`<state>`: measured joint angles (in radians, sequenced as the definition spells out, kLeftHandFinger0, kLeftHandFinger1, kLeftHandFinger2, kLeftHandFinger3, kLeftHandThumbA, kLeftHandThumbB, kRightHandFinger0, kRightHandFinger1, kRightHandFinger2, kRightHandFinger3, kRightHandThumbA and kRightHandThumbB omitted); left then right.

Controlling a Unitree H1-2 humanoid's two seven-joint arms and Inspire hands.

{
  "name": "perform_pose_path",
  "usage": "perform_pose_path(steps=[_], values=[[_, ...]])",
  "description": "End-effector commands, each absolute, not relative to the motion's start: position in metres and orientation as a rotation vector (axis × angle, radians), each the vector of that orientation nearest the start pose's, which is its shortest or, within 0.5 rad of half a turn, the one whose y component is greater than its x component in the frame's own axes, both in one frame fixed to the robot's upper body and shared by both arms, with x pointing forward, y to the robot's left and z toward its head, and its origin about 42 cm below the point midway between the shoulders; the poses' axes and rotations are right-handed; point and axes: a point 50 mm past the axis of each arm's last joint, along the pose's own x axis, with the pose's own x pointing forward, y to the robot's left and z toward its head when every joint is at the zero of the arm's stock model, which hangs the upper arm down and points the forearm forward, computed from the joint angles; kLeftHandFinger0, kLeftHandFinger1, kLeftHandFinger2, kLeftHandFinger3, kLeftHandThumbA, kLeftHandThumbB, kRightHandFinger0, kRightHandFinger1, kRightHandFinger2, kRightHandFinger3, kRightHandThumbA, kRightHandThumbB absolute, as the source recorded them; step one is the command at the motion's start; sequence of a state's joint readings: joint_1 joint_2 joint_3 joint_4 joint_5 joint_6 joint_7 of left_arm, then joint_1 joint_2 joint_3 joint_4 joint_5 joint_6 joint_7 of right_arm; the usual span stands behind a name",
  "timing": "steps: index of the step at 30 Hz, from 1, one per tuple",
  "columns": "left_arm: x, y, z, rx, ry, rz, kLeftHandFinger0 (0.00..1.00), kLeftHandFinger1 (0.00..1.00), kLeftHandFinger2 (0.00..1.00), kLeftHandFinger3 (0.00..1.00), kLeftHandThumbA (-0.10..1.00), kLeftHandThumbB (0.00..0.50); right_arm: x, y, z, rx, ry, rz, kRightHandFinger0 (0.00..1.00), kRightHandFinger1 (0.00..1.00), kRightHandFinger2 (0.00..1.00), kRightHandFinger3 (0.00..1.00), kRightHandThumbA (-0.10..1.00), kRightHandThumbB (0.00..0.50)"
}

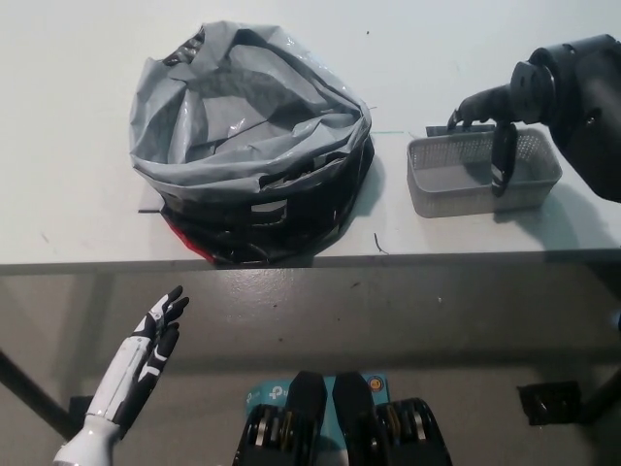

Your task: Use the right hand to pick up a small rectangular container and put it into a plastic bag and lift the bag

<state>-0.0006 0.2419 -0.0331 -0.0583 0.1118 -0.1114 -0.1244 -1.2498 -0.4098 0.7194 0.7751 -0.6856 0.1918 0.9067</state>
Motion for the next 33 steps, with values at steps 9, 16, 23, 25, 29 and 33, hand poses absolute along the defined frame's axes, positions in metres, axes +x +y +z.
perform_pose_path(steps=[9,16,23,25,29,33], values=[[0.286,0.271,0.136,0.384,-0.206,-0.199,1.00,1.00,1.00,1.00,1.00,0.217,0.577,-0.181,0.382,-1.639,0.339,0.641,1.00,1.00,1.00,1.00,1.00,0.500],[0.289,0.272,0.138,0.383,-0.215,-0.196,1.00,1.00,1.00,1.00,1.00,0.214,0.582,-0.183,0.367,-1.606,0.347,0.621,1.00,1.00,1.00,1.00,1.00,0.500],[0.288,0.271,0.139,0.373,-0.209,-0.192,1.00,1.00,1.00,1.00,1.00,0.208,0.585,-0.183,0.347,-1.583,0.337,0.613,1.00,1.00,1.00,1.00,1.00,0.500],[0.290,0.272,0.140,0.378,-0.213,-0.186,1.00,1.00,1.00,1.00,1.00,0.213,0.588,-0.180,0.340,-1.571,0.308,0.561,1.00,1.00,1.00,1.00,0.80,0.492],[0.287,0.271,0.138,0.385,-0.209,-0.188,1.00,1.00,1.00,1.00,1.00,0.219,0.588,-0.185,0.319,-1.512,0.198,0.487,0.84,0.92,0.98,1.00,0.17,0.345],[0.288,0.273,0.138,0.377,-0.208,-0.192,1.00,1.00,1.00,1.00,1.00,0.212,0.586,-0.193,0.308,-1.505,0.051,0.439,0.17,0.39,0.47,0.42,-0.10,0.290]])
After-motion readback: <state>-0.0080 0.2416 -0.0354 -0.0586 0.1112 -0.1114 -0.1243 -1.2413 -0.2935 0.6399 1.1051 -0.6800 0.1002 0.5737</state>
